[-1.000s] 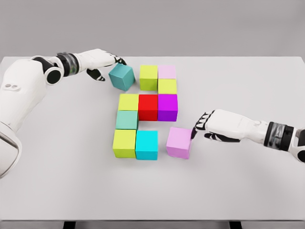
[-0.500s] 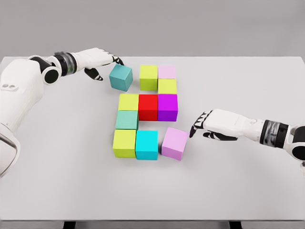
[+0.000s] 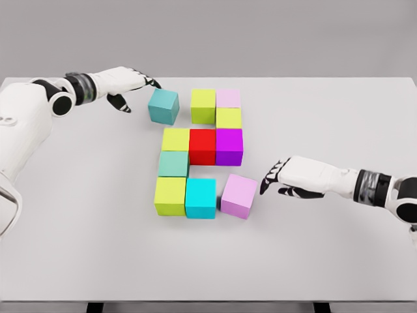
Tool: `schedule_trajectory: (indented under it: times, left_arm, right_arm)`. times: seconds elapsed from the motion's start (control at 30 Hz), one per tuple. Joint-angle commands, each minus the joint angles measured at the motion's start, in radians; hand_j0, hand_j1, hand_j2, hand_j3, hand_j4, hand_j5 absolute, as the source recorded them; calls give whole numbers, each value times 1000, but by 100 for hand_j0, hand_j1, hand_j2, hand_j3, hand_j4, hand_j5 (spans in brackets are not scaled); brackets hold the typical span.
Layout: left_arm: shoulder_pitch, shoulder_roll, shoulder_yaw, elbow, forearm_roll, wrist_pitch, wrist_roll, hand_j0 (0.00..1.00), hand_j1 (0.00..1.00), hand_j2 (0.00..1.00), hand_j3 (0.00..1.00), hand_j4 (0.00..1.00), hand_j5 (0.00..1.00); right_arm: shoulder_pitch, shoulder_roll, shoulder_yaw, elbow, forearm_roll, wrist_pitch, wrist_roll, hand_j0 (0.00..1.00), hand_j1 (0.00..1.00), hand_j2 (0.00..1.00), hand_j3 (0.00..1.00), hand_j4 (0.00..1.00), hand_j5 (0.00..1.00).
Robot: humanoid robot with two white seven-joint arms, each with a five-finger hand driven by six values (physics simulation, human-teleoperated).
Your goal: Assemble the squares on the desktop into the number 2
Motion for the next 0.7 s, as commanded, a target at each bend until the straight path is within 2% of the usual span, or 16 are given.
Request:
schedule_trajectory:
  times: [0.0, 0.2, 0.33, 0.4, 0.47, 0.6, 0.67]
  left_arm:
    - [0, 6, 6, 1, 5, 1, 0, 90, 90, 90, 90, 90, 90]
    - [3, 11, 12, 1, 5, 1, 0, 90, 90, 90, 90, 90, 90]
    - [15, 21, 40, -6, 15, 1, 0, 94, 94, 94, 94, 94, 94]
    - [12, 21, 55, -10, 16, 1, 2, 99, 99, 99, 99, 99, 99]
    - [9, 24, 58, -10, 18, 1, 4, 99, 99, 99, 99, 99, 99]
    - [12, 69, 81, -18, 27, 1, 4, 99, 99, 99, 99, 99, 99]
    - [14, 106, 87, -74, 39, 1, 7, 99, 99, 99, 99, 99, 99]
  right_arm:
    - [0, -1, 1, -2, -10, 3, 0, 57, 57, 57, 57, 57, 57]
    - [-3, -1, 19, -1, -10, 3, 0, 56, 56, 56, 56, 56, 56]
    - [-8, 13, 19, 1, -5, 3, 0, 56, 56, 56, 56, 56, 56]
    - [-9, 14, 19, 1, -5, 3, 0, 56, 56, 56, 56, 56, 56]
    - [-11, 14, 19, 1, -5, 3, 0, 56, 56, 56, 56, 56, 56]
    - [-21, 14, 19, 3, -5, 3, 0, 56, 56, 56, 56, 56, 56]
    - [-25, 16, 19, 4, -5, 3, 0, 56, 56, 56, 56, 56, 56]
